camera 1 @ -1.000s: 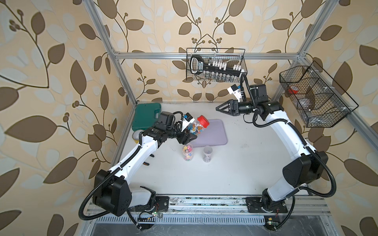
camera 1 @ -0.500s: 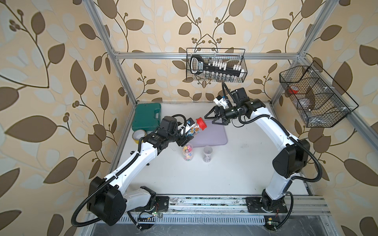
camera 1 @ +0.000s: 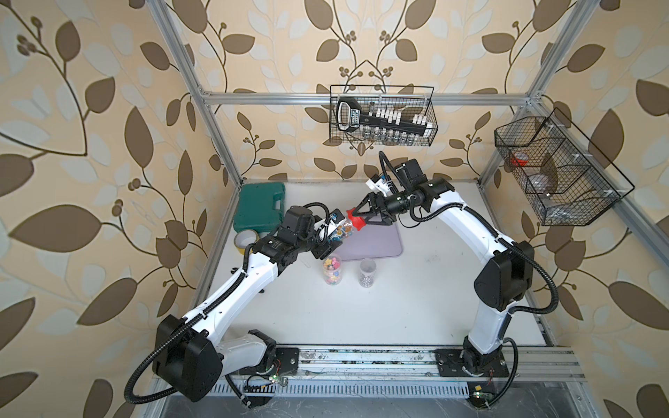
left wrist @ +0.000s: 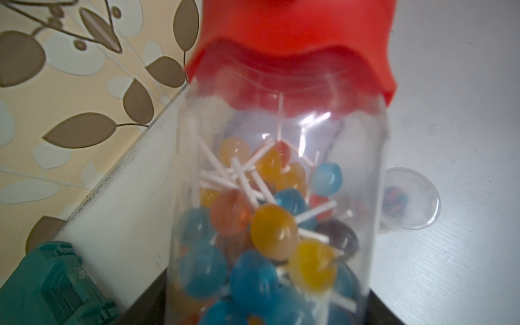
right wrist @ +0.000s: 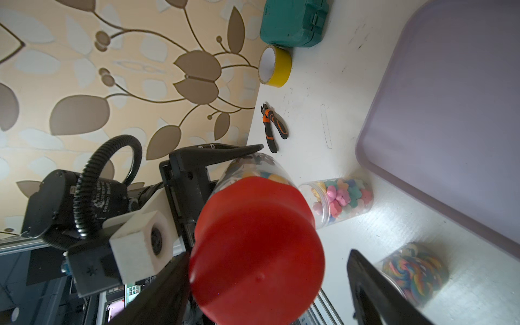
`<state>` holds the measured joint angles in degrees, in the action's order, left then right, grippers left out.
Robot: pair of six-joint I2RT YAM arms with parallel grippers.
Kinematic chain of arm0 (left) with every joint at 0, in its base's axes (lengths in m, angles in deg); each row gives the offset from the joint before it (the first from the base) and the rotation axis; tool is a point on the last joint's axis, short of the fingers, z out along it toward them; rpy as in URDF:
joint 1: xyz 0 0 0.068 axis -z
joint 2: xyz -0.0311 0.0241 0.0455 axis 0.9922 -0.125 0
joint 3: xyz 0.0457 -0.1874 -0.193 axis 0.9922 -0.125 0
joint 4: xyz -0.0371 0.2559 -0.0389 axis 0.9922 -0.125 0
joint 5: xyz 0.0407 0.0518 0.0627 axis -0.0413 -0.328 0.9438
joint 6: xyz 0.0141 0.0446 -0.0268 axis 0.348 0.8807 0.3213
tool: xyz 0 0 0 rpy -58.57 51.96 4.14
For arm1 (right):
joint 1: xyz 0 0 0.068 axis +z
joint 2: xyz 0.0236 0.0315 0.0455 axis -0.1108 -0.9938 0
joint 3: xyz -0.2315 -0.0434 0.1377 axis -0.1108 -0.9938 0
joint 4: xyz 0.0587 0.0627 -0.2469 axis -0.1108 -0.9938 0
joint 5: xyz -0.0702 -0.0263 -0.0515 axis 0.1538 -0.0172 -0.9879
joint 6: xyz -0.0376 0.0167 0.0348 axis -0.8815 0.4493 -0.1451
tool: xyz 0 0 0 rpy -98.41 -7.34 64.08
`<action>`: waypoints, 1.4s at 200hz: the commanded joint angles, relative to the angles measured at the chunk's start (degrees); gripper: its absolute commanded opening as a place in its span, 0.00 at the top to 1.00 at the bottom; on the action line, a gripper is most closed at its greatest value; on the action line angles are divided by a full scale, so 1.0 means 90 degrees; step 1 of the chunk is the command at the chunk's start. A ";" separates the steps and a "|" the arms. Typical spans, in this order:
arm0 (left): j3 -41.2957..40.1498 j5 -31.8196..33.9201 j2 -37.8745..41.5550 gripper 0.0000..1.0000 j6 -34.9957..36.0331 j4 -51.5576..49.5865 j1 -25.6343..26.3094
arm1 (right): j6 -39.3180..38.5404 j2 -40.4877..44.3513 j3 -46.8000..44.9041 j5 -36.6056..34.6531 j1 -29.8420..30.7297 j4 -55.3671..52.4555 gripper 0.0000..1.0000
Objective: Pour the candies out of the jar
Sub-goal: Unscrew the lid from the jar.
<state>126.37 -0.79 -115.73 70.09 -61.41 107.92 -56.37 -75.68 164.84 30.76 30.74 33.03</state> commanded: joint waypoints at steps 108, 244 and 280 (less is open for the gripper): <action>0.0069 -0.0444 0.0152 0.34 -0.0138 0.0402 0.0072 | -0.0178 -0.0012 0.0028 0.0159 0.0074 0.0261 0.40; 0.0386 -0.1968 -0.0308 0.34 -0.1018 0.0399 -0.0069 | -0.1801 0.0852 -0.1613 0.1345 0.0080 0.2052 0.44; 0.0486 -0.2610 -0.0441 0.34 -0.1352 0.0498 -0.0280 | -0.2161 0.1022 -0.1888 0.1677 0.0074 0.2336 0.44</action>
<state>126.64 -15.26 -118.86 60.56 -64.64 106.08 -71.93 -68.88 149.50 36.34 29.87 50.38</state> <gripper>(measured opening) 0.730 0.582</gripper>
